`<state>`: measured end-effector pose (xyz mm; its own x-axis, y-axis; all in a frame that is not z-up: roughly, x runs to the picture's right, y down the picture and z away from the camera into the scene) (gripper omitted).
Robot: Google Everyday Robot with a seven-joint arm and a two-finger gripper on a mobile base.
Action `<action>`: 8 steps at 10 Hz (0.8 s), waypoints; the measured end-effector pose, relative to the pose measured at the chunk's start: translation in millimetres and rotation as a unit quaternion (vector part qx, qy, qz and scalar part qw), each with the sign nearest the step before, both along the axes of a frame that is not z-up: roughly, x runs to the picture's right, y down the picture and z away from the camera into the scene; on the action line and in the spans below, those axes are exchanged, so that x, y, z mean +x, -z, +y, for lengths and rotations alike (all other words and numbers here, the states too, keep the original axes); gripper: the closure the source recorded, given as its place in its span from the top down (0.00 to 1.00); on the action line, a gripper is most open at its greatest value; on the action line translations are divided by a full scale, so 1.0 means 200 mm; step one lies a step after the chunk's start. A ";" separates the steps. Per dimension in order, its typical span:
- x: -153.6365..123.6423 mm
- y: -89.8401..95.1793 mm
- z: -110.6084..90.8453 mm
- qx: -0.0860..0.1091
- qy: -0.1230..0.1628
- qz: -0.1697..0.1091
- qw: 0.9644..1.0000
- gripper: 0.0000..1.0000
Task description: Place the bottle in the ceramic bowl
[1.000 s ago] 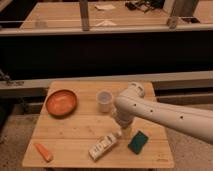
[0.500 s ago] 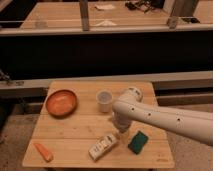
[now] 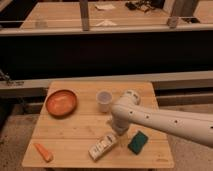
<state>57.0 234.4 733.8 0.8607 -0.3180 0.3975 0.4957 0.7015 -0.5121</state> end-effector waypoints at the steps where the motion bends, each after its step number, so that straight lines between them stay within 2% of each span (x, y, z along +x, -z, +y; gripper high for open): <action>1: -0.01 -0.01 0.02 -0.002 -0.001 -0.001 1.000 0.80; 7: -0.04 -0.05 0.11 -0.011 0.000 -0.007 1.000 0.79; 8: -0.05 -0.05 0.13 -0.013 0.003 -0.009 1.000 0.75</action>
<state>46.7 260.3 744.8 0.8521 -0.3122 0.4200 0.5081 0.6860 -0.5209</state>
